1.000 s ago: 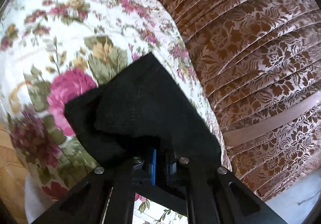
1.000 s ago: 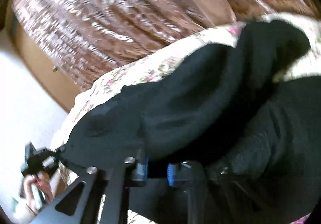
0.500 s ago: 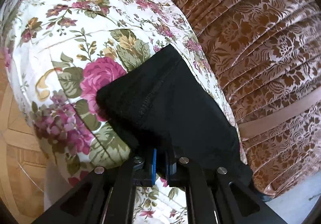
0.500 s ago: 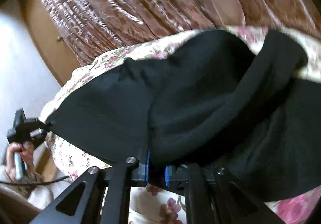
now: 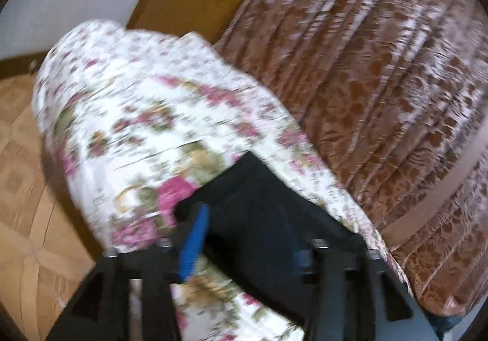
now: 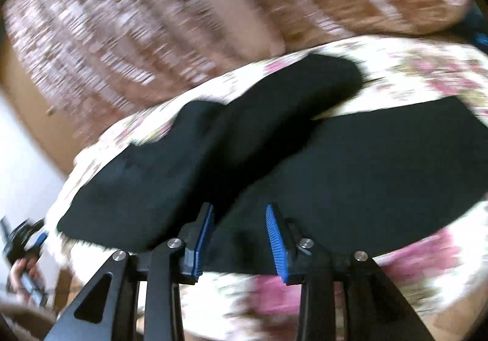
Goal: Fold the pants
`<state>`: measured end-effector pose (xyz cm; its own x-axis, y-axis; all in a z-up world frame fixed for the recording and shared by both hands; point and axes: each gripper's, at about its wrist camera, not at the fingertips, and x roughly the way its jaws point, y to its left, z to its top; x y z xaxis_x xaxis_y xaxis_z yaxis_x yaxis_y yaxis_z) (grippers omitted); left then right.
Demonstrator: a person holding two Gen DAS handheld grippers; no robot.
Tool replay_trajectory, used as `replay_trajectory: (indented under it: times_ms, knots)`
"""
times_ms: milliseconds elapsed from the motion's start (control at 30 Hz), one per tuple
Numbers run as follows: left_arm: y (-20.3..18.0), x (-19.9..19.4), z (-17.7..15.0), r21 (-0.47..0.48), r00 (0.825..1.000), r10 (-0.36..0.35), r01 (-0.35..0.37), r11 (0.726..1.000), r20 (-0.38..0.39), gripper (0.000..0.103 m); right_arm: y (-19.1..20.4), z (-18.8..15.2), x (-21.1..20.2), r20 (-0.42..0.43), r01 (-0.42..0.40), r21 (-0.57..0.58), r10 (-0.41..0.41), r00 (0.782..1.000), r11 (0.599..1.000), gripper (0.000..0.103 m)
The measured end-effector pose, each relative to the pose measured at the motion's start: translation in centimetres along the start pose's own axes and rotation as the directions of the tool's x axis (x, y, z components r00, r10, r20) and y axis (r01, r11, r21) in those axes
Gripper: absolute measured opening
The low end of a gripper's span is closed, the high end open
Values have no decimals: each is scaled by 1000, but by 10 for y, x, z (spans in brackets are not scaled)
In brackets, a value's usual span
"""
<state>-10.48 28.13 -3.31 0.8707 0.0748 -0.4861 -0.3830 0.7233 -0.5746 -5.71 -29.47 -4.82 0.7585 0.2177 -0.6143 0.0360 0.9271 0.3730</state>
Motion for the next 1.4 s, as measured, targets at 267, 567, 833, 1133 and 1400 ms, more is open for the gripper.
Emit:
replay_trajectory:
  times_ms: [267, 567, 833, 1133, 1400]
  knots:
    - [-83, 82, -48, 194, 965, -89, 140, 971, -248, 58, 3, 94, 13, 112, 209, 8, -209, 972, 978, 55]
    - [-117, 110, -90, 311, 961, -35, 123, 943, -275, 72, 44, 154, 115, -89, 385, -119, -396, 914, 915, 67]
    - [-118, 107, -98, 339, 960, -40, 137, 931, -277, 86, -14, 128, 140, -243, 574, -49, -567, 787, 817, 65]
    - [-124, 107, -106, 382, 965, -11, 114, 917, -262, 91, -71, 122, 95, -165, 394, 218, -364, 917, 893, 47]
    - [-118, 105, -102, 333, 959, -39, 136, 933, -280, 91, -110, 115, 83, -206, 404, 456, -347, 915, 793, 40]
